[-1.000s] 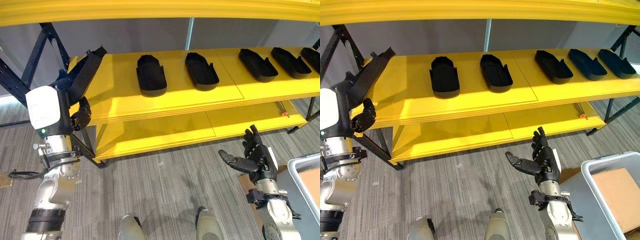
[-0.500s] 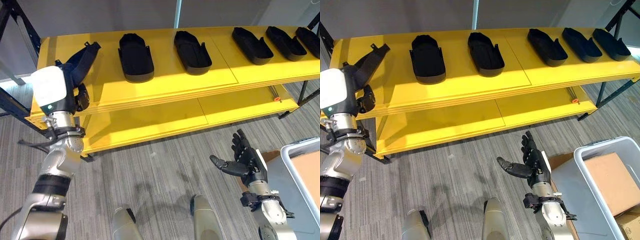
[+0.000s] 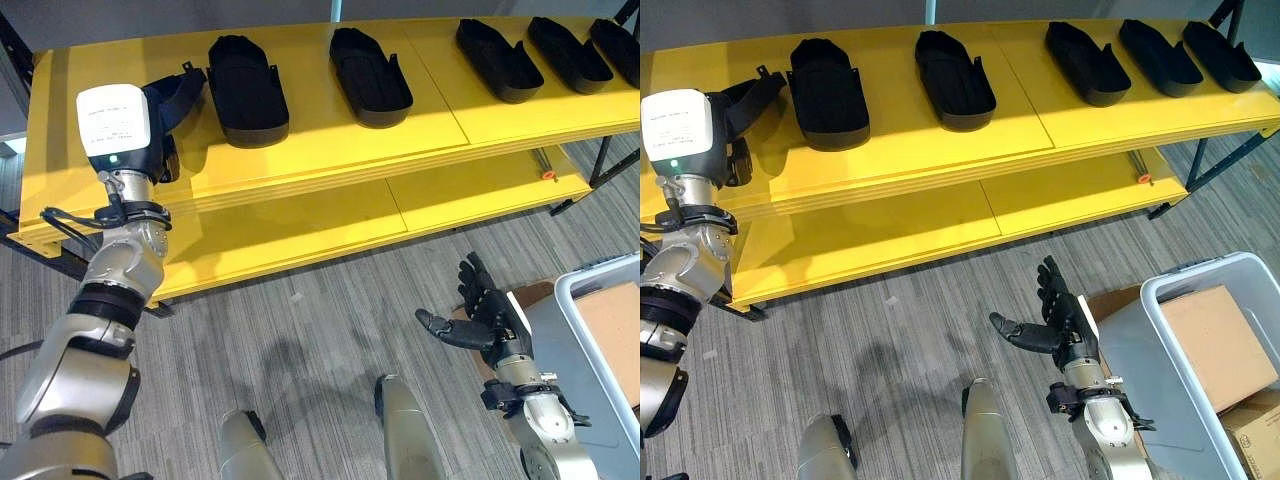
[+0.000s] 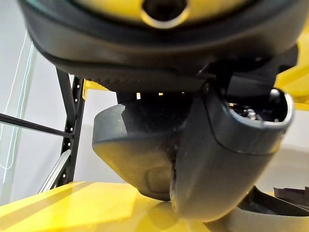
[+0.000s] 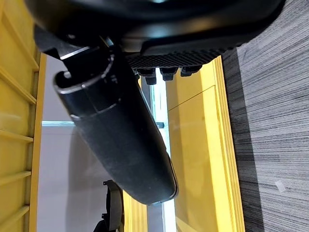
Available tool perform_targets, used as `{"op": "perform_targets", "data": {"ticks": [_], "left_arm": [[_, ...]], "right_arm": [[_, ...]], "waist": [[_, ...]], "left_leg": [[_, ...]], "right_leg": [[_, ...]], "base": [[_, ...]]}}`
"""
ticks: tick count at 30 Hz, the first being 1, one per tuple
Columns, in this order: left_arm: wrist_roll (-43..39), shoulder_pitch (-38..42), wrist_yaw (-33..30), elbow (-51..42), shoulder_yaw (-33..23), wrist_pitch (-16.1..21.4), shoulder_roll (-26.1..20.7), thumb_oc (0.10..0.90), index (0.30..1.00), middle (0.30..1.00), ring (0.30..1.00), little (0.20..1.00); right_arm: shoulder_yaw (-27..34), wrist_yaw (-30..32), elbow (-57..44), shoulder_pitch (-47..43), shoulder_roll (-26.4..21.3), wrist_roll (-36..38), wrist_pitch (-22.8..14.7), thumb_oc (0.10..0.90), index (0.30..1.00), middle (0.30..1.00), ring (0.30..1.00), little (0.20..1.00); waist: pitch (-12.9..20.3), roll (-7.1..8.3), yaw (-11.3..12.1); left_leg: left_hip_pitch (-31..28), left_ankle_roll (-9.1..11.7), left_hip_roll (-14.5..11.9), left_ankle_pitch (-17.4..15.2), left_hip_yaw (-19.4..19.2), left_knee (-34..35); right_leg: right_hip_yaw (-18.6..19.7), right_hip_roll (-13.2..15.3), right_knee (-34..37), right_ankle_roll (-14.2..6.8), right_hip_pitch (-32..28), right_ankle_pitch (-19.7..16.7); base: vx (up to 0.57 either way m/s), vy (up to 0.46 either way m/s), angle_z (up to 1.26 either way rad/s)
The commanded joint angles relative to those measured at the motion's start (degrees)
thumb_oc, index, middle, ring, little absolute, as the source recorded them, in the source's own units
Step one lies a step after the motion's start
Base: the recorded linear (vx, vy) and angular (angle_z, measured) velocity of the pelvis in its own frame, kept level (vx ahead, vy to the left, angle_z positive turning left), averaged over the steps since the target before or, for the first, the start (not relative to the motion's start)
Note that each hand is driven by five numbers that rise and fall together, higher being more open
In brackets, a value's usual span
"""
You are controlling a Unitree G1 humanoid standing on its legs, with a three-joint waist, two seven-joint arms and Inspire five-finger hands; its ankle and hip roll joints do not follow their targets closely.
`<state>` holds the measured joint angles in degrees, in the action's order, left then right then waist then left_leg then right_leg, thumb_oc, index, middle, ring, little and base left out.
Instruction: Move parts from the plastic box to the shelf.
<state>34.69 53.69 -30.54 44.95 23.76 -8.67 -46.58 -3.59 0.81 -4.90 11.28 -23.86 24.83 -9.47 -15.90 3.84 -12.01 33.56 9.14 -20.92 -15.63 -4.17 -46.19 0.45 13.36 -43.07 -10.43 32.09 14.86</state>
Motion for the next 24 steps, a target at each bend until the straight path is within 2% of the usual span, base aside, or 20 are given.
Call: {"op": "perform_targets", "data": {"ticks": [1, 3, 4, 9, 14, 19, 24], "left_arm": [[2.5, 13.3, -2.6, 1.7, 2.9, -0.5, -8.0, 0.400, 0.300, 0.300, 0.300, 0.300], [2.2, 14.3, -2.3, 3.6, 3.9, -0.6, -7.9, 0.400, 0.300, 0.300, 0.300, 0.300], [2.0, 14.5, -2.2, 4.2, 4.2, -0.7, -7.9, 0.400, 0.300, 0.300, 0.300, 0.300], [-0.4, 15.6, -2.7, 7.5, 4.3, -0.6, -9.4, 0.400, 0.300, 0.300, 0.300, 0.300], [-1.2, 14.4, -3.5, 6.5, 3.0, -0.7, -11.8, 0.400, 0.300, 0.300, 0.300, 0.300], [-1.1, 13.3, -3.2, 7.6, 2.6, -1.3, -14.7, 0.400, 0.300, 0.300, 0.300, 0.300], [-0.3, 13.6, -2.6, 8.9, 3.6, -1.5, -15.4, 0.400, 0.300, 0.300, 0.300, 0.300]], "right_arm": [[2.1, -0.2, -8.0, -1.3, -2.9, 0.1, -6.0, 0.900, 1.000, 1.000, 1.000, 1.000], [1.9, -0.2, -8.1, -1.3, -3.1, 0.0, -6.2, 0.900, 1.000, 1.000, 1.000, 1.000], [1.8, -0.1, -8.1, -1.3, -3.3, 0.0, -6.2, 0.900, 1.000, 1.000, 1.000, 1.000], [1.0, -0.5, -8.6, -1.9, -3.6, 0.3, -6.6, 0.900, 1.000, 1.000, 1.000, 1.000], [1.2, -0.8, -8.7, -1.6, -3.8, 0.3, -6.8, 0.900, 1.000, 1.000, 1.000, 1.000], [1.2, -1.2, -9.0, -1.6, -4.1, 0.5, -6.8, 0.900, 1.000, 1.000, 1.000, 1.000], [1.1, -1.8, -9.3, -1.6, -4.5, 0.7, -6.9, 0.900, 1.000, 1.000, 1.000, 1.000]], "waist": [[3.9, -1.28, -0.3], [3.9, -1.20, -0.3], [3.9, -1.26, -0.3], [3.4, -1.03, 0.1], [3.4, -0.82, 0.6], [3.2, -0.47, 1.4], [3.1, -0.30, 1.7]], "left_leg": [[-2.2, -1.1, -0.1, 2.1, 3.8, 2.3], [-2.1, -1.1, -0.1, 2.0, 3.8, 2.2], [-2.6, -0.8, -0.2, 0.5, 3.9, 1.8], [-2.0, -1.1, -0.1, 0.5, 4.2, 1.4], [-1.6, -1.3, 0.1, 0.3, 4.4, 1.3], [-1.2, -1.5, 0.2, -0.1, 5.0, 1.1], [-0.9, -1.6, 0.5, -0.3, 5.2, 1.0]], "right_leg": [[-1.4, 0.7, 0.1, 3.4, -4.4, 2.3], [-1.4, 0.8, -0.1, 3.4, -4.2, 2.4], [-1.3, 0.8, -0.6, 3.1, -4.6, 3.8], [-1.5, 0.8, -0.8, 3.1, -4.4, 3.8], [-2.0, 0.9, -0.6, 3.1, -4.8, 4.0], [-2.5, 1.2, -0.8, 3.1, -5.2, 4.4], [-2.6, 1.4, -0.8, 3.1, -5.4, 4.5]], "base": [[0.00, 0.000, 0.00], [0.05, -0.006, -0.01], [0.10, -0.012, -0.01], [0.02, -0.001, 0.00], [0.02, -0.002, 0.02], [0.02, -0.006, 0.04], [0.03, 0.004, 0.07]]}}
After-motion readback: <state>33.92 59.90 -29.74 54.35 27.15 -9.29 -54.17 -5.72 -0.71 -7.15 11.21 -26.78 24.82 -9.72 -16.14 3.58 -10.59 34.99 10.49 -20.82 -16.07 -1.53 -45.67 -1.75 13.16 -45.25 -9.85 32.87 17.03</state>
